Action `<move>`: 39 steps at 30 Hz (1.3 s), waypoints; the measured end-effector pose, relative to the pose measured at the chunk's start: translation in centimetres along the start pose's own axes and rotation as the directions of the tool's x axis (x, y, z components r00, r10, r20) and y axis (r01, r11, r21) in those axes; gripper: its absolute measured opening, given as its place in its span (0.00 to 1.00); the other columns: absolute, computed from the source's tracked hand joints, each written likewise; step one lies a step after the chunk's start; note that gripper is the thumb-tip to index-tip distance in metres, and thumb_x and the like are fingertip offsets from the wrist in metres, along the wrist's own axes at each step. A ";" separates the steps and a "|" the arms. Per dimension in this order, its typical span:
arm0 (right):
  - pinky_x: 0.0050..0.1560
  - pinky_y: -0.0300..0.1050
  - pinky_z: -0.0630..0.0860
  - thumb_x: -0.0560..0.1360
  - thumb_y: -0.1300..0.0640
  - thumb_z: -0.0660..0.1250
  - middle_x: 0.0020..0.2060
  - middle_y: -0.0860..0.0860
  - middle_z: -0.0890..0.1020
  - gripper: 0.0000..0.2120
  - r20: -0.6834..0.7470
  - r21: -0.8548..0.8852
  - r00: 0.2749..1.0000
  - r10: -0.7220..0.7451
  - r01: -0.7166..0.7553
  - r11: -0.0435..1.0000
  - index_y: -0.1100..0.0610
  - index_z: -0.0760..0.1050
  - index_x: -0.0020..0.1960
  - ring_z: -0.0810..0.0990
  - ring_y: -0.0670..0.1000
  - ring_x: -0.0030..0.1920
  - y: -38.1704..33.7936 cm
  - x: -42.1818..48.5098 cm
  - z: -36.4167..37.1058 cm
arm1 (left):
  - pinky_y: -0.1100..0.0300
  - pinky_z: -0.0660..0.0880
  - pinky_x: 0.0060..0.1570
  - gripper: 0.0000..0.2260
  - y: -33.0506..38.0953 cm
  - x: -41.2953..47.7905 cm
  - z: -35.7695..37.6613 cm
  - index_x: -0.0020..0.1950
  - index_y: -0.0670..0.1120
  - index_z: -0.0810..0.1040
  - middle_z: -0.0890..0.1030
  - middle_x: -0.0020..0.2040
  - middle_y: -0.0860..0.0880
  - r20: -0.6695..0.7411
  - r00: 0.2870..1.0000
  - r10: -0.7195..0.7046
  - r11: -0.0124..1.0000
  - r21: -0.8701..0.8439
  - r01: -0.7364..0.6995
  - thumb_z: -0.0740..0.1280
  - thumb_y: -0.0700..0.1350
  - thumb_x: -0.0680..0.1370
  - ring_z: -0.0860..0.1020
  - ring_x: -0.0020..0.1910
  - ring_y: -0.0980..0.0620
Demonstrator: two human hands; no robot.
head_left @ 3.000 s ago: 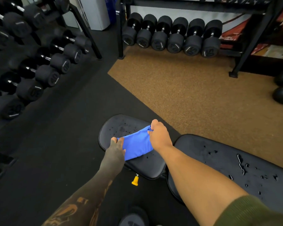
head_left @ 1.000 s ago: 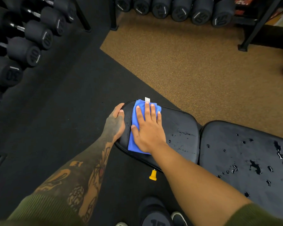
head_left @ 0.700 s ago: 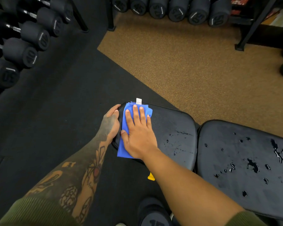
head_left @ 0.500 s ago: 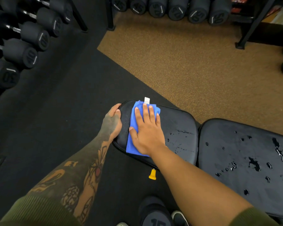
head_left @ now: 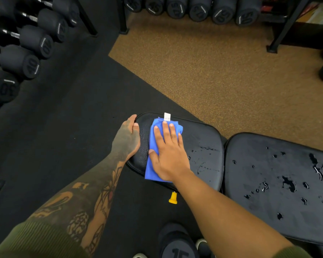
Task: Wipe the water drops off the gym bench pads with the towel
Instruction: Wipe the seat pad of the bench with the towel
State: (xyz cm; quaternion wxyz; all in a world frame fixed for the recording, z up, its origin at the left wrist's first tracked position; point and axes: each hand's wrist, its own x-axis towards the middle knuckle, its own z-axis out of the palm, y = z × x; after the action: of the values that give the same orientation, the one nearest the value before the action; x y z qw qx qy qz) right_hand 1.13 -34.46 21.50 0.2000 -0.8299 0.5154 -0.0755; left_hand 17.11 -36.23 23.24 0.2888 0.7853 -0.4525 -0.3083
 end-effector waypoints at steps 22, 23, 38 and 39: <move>0.76 0.57 0.39 0.79 0.41 0.51 0.78 0.55 0.38 0.34 0.007 -0.010 0.991 0.137 -0.137 0.991 0.50 0.41 0.79 0.34 0.57 0.77 4.7 -0.1 -0.7 | 0.45 0.69 0.62 0.24 0.3 -1.1 -0.1 0.76 0.63 0.57 0.65 0.73 0.51 0.064 0.989 0.134 0.913 0.379 -0.148 0.57 0.58 0.80 0.74 0.63 0.42; 0.76 0.57 0.38 0.79 0.41 0.51 0.78 0.55 0.38 0.34 0.004 -0.008 0.991 0.136 -0.136 0.991 0.51 0.41 0.79 0.34 0.57 0.77 4.4 -0.2 -0.6 | 0.45 0.69 0.62 0.23 0.3 -1.1 -0.1 0.76 0.63 0.57 0.64 0.73 0.51 0.070 0.988 0.139 0.907 0.392 -0.155 0.57 0.58 0.80 0.74 0.63 0.41; 0.76 0.57 0.39 0.78 0.41 0.50 0.78 0.55 0.39 0.34 -0.013 0.003 0.984 0.180 -0.180 0.984 0.51 0.42 0.79 0.36 0.57 0.77 6.9 -1.6 -0.6 | 0.33 0.49 0.72 0.26 0.7 -1.4 1.3 0.79 0.55 0.51 0.51 0.80 0.43 0.184 0.929 0.321 0.539 0.771 -0.339 0.50 0.57 0.81 0.49 0.78 0.39; 0.76 0.57 0.38 0.79 0.42 0.51 0.78 0.56 0.39 0.34 -0.012 0.004 0.985 0.173 -0.173 0.985 0.51 0.42 0.79 0.35 0.57 0.77 6.6 -1.6 -0.6 | 0.33 0.49 0.72 0.26 0.9 -1.5 1.6 0.79 0.55 0.51 0.51 0.80 0.42 0.197 0.921 0.337 0.520 0.776 -0.357 0.50 0.58 0.81 0.49 0.78 0.39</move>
State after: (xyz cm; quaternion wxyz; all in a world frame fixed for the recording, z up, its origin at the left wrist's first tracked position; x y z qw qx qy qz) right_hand -5.24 -35.74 19.42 0.2037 -0.7811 0.5868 -0.0636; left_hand 14.86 -35.51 23.24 -0.0435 0.7204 -0.6920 -0.0173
